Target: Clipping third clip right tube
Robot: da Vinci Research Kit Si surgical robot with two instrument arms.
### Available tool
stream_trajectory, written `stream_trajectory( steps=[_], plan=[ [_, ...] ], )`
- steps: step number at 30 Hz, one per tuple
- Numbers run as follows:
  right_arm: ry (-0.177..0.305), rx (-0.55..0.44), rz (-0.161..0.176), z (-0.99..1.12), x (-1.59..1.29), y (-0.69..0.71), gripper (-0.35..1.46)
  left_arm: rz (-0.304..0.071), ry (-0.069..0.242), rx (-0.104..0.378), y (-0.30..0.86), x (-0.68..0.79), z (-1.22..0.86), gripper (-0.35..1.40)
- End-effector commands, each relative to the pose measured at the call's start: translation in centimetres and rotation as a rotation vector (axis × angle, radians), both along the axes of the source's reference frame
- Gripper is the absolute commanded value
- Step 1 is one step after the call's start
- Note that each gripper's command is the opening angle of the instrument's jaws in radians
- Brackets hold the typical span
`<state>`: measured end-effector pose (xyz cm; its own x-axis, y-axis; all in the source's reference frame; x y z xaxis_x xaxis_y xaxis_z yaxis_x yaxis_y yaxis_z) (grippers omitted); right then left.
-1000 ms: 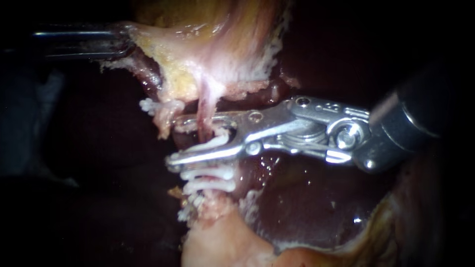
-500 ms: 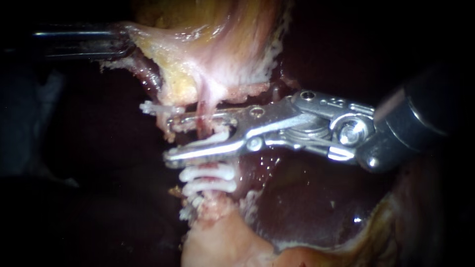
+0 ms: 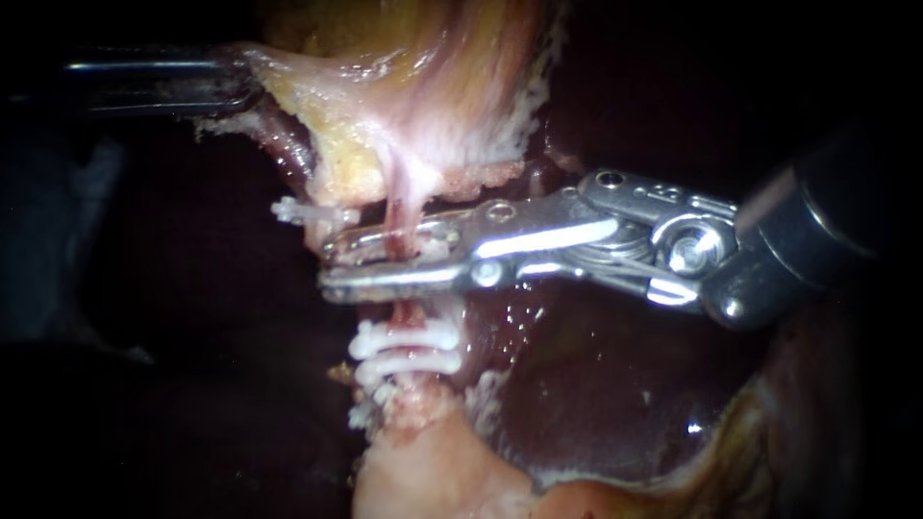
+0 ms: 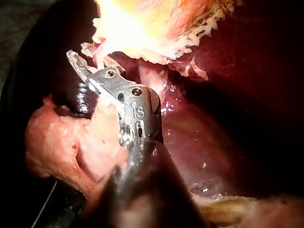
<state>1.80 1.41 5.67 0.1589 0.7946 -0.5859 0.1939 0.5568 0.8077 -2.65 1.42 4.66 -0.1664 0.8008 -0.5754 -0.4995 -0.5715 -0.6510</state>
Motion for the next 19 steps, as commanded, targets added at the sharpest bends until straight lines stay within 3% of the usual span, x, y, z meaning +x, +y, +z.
stream_trajectory(
  steps=[1,2,5,19],
  plan=[
    [-0.001,0.013,-0.001,-0.02,0.01,0.01,-0.24,0.000,0.000,0.000,0.00,0.00,0.00,-0.35],
    [-0.004,0.030,-0.001,-0.01,0.00,0.02,-0.35,-0.001,0.000,0.000,0.00,0.00,0.00,-0.35],
    [-0.010,0.063,-0.003,0.01,-0.01,0.00,-0.35,-0.001,0.000,0.000,0.00,0.00,0.00,-0.35],
    [-0.047,0.049,-0.014,0.12,0.01,-0.08,-0.35,0.000,0.000,-0.001,0.01,0.00,0.02,-0.35]
  ],
)
